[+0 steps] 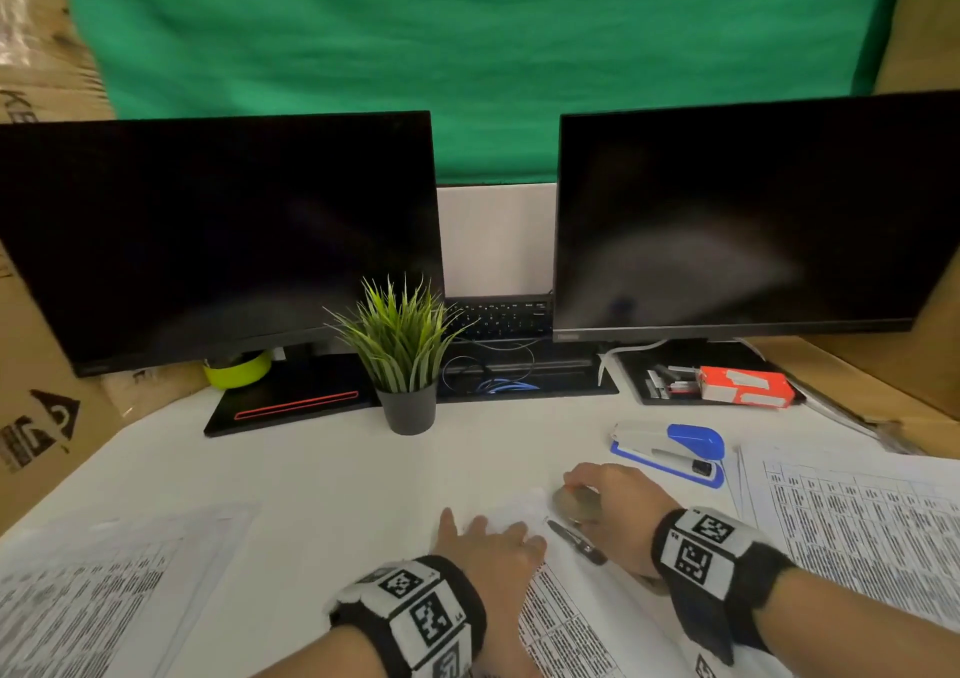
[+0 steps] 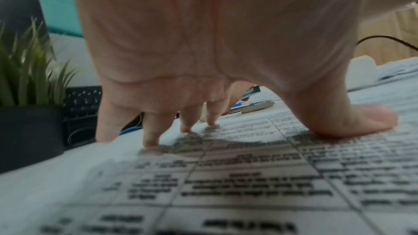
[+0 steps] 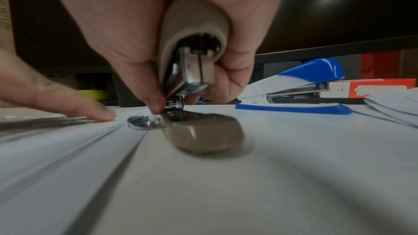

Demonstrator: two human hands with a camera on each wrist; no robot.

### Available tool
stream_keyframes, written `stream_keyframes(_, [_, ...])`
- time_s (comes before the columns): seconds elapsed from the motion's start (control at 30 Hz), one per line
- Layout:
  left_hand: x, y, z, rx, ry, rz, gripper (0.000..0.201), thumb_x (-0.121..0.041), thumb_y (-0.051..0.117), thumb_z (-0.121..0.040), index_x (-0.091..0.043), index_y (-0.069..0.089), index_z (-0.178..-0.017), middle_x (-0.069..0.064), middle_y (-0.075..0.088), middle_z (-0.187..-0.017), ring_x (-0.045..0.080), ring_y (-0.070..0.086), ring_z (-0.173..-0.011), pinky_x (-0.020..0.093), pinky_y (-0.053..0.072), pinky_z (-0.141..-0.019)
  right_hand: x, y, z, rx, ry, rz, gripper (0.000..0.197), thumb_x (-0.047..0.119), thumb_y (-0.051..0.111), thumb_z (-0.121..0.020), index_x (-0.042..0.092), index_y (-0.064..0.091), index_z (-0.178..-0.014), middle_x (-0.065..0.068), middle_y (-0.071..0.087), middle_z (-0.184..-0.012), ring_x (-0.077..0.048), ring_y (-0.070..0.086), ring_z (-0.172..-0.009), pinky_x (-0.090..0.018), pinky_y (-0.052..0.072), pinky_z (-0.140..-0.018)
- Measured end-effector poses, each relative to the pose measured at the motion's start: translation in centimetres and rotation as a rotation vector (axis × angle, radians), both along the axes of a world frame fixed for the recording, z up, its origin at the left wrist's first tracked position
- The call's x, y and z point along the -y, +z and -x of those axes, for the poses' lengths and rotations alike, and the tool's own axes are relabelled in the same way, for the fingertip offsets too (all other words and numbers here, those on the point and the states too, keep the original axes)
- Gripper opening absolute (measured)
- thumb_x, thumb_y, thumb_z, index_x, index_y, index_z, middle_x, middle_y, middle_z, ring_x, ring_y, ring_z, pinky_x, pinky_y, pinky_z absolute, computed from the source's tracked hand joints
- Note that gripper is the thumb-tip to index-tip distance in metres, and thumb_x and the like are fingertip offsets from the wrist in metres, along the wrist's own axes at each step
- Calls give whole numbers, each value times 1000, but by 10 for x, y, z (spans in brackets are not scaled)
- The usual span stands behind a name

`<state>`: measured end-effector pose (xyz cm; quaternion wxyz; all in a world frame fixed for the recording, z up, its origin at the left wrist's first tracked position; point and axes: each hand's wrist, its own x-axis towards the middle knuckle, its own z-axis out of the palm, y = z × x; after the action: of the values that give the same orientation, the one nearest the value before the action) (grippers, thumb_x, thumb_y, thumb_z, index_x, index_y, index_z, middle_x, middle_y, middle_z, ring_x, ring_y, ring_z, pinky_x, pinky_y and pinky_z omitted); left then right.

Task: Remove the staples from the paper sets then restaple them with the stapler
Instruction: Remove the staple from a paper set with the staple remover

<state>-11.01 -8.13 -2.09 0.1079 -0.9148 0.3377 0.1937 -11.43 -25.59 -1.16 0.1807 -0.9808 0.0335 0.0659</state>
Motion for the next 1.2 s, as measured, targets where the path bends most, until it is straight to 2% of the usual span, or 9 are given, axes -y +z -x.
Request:
stream_keyframes(0.2, [9,-5,-1,-28,59,-76,67,-30,49,-99,-29,9,-153,4,7,-161,32,10,-146,60,9,-115,2,-1,-6,12,38,-7,44,17,55,-90,28,49,-132,3,58,-127,-15,55,-113,-22,43,-94])
stream_keyframes(0.43, [7,-11,-5,-14,-16,-69,80,-31,60,-92,-26,9,-154,10,8,-161,37,9,-146,64,9,-113,9,8,-6,49,49,-15,42,13,55,-90,28,52,-129,4,59,-124,-14,55,-110,-21,44,-89])
stream_keyframes(0.6, [21,-22,-11,-41,202,-95,66,-51,29,-98,-28,6,-155,3,9,-162,28,6,-148,51,0,-118,8,5,-4,16,43,-18,45,15,58,-87,31,52,-129,7,58,-126,-13,55,-112,-22,45,-91])
stream_keyframes(0.67, [24,-29,-12,-28,205,-108,85,-60,-4,-75,-31,10,-154,2,12,-161,27,10,-146,51,2,-116,4,-1,-4,-8,47,-3,43,16,58,-87,30,52,-127,6,57,-127,-14,54,-113,-23,44,-94])
stream_keyframes(0.73, [21,-27,-10,-7,193,-130,81,-58,2,-78,-31,11,-153,2,13,-160,28,11,-146,52,3,-115,-2,-4,-5,-13,33,23,42,18,60,-86,28,52,-126,3,55,-127,-16,53,-114,-26,44,-95])
stream_keyframes(0.83, [16,-24,-11,-19,128,-89,70,-43,46,-98,-28,7,-155,5,6,-162,31,6,-147,55,3,-117,-8,-9,-7,-2,-4,43,41,21,60,-87,27,49,-126,1,55,-125,-18,53,-114,-28,44,-96])
stream_keyframes(0.97, [18,-21,-8,13,88,-144,63,-40,35,-103,-29,0,-154,2,-3,-163,34,2,-148,50,1,-119,-10,-12,-11,5,-20,8,45,20,61,-87,26,47,-130,0,53,-126,-18,53,-114,-27,44,-97])
stream_keyframes(1.13, [13,-16,-6,6,-25,-121,75,-31,54,-96,-22,8,-155,13,7,-161,39,9,-145,58,10,-116,-13,-13,-19,-8,-47,-20,45,17,62,-85,26,48,-127,0,56,-124,-18,55,-110,-27,46,-93])
stream_keyframes(1.2, [16,-16,-5,19,20,-153,68,-35,46,-100,-25,6,-154,9,3,-162,37,9,-146,52,7,-118,-17,-13,-26,-7,-54,-21,44,18,62,-85,24,48,-127,-1,56,-123,-19,55,-110,-27,46,-93])
